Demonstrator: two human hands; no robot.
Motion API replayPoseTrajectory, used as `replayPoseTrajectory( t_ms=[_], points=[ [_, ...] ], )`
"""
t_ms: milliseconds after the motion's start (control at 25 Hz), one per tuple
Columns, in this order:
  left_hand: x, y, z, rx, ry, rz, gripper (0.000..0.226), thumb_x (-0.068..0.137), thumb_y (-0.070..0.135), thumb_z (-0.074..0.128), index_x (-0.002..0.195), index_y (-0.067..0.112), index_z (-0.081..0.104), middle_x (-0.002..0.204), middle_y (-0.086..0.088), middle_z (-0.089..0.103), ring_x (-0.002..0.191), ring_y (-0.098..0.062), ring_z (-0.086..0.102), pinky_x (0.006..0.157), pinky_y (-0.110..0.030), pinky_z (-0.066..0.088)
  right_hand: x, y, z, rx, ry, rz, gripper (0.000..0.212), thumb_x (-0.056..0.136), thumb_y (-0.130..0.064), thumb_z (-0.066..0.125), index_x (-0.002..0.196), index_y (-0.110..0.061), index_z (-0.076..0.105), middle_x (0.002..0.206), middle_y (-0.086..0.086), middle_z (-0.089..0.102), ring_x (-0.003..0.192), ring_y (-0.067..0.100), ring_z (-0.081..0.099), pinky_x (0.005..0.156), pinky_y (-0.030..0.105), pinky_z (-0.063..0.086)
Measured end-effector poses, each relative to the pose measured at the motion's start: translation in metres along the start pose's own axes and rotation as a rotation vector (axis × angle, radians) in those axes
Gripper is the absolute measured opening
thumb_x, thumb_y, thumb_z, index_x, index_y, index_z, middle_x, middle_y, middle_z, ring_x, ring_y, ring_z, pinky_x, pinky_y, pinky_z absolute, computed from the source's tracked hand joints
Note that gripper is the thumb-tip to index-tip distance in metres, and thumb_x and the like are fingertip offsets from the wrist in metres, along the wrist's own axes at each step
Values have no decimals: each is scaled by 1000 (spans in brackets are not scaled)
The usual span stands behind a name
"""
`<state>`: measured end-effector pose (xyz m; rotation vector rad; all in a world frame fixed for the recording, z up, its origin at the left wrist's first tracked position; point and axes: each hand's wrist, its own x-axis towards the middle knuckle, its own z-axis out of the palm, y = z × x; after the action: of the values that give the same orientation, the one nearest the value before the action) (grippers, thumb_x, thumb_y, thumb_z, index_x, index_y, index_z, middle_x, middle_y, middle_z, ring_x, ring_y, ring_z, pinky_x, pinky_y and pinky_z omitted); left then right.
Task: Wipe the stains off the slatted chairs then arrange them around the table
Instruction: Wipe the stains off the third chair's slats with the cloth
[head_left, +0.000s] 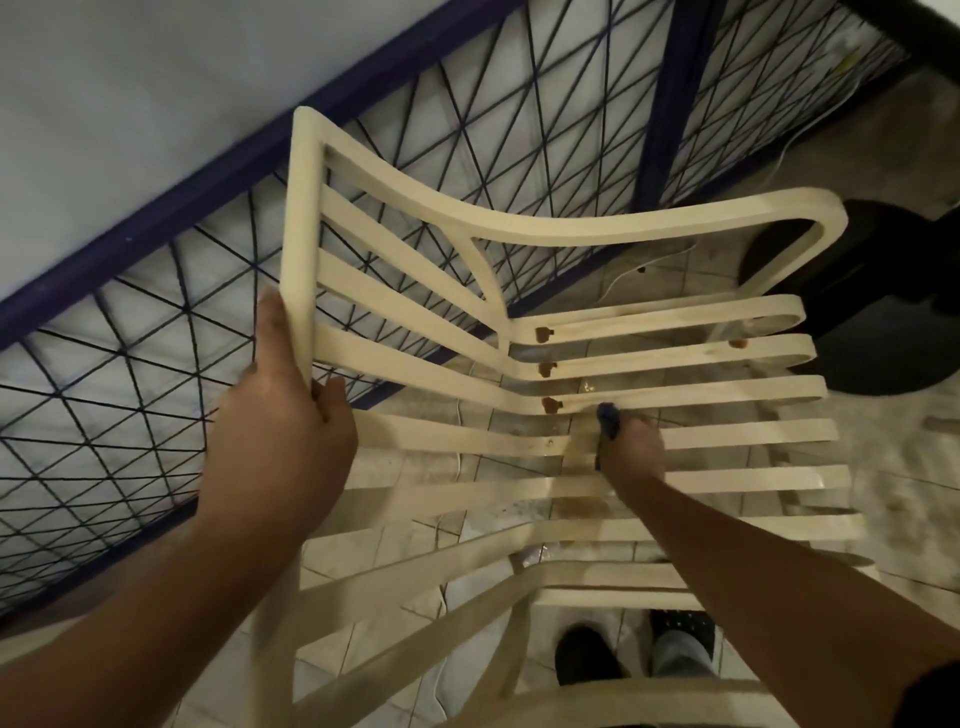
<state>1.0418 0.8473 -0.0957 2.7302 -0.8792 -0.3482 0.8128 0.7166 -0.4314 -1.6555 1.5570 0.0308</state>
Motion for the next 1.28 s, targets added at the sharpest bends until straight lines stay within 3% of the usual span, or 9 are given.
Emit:
replayPoseTrajectory(
  t_ms=[80, 200, 320, 440, 600, 760, 960, 1120, 1280],
  points=[
    [1, 1, 0, -6, -1, -11, 75, 103, 29, 55, 160, 39, 7, 98, -6, 57, 70, -11, 56, 54, -29, 43, -14, -39, 30, 37, -87, -37, 11, 101, -20, 59, 108, -25, 64, 94, -4, 60, 80, 10, 58, 73, 23, 44],
    [-1, 2, -1, -28, -1, -10, 75, 103, 28, 55, 159, 39, 7, 102, -9, 60, 76, -22, 62, 63, -40, 54, -29, -74, 62, 300, -85, 140, 16, 98, -16, 63, 113, -19, 68, 98, 0, 65, 90, 18, 62, 80, 28, 49],
    [-1, 3, -2, -42, -6, 6, 75, 102, 27, 55, 159, 38, 7, 101, -9, 60, 77, -22, 62, 63, -40, 53, -29, -70, 65, 464, -81, 189, 26, 93, -26, 70, 119, -21, 69, 102, 2, 69, 95, 24, 65, 81, 31, 49],
    [0, 4, -2, -44, -1, 0, 75, 102, 27, 55, 159, 38, 8, 102, -11, 60, 81, -26, 63, 67, -44, 55, -28, -64, 59, 592, -172, 176, 42, 87, -20, 78, 127, -16, 64, 114, 2, 67, 104, 23, 63, 89, 33, 48],
    [-1, 7, -4, -59, 2, 0, 74, 102, 27, 56, 160, 36, 10, 104, -13, 61, 85, -29, 64, 74, -51, 59, -28, -60, 55, 367, -155, -16, 38, 91, -15, 74, 127, -13, 62, 106, -1, 61, 103, 19, 61, 89, 29, 49],
    [-3, 9, -5, -64, 9, 1, 73, 102, 28, 56, 160, 37, 11, 104, -11, 59, 85, -29, 65, 77, -54, 60, -20, -55, 52, 112, -142, -130, 36, 97, -17, 64, 132, -21, 57, 112, 5, 61, 102, 24, 63, 89, 38, 56],
    [-1, 4, -2, -52, 4, -3, 73, 103, 26, 55, 160, 36, 10, 100, -9, 56, 77, -23, 60, 66, -41, 51, -16, -28, 20, -21, 83, -41, 28, 96, -22, 65, 123, -18, 58, 111, 5, 58, 93, 19, 58, 84, 35, 56],
    [0, 2, -2, -55, -5, 14, 75, 103, 27, 55, 162, 32, 8, 98, -6, 53, 77, -19, 56, 66, -37, 46, -20, 21, -36, -37, 283, 46, 26, 96, -23, 65, 121, -15, 60, 106, 5, 59, 89, 21, 57, 76, 36, 51],
    [1, -1, -2, -86, 0, 21, 75, 103, 26, 56, 161, 32, 9, 97, -7, 54, 78, -20, 58, 65, -36, 48, -22, 62, -84, -47, 406, 150, 29, 99, -28, 61, 122, -12, 56, 112, 15, 60, 94, 35, 61, 82, 53, 56]
  ],
)
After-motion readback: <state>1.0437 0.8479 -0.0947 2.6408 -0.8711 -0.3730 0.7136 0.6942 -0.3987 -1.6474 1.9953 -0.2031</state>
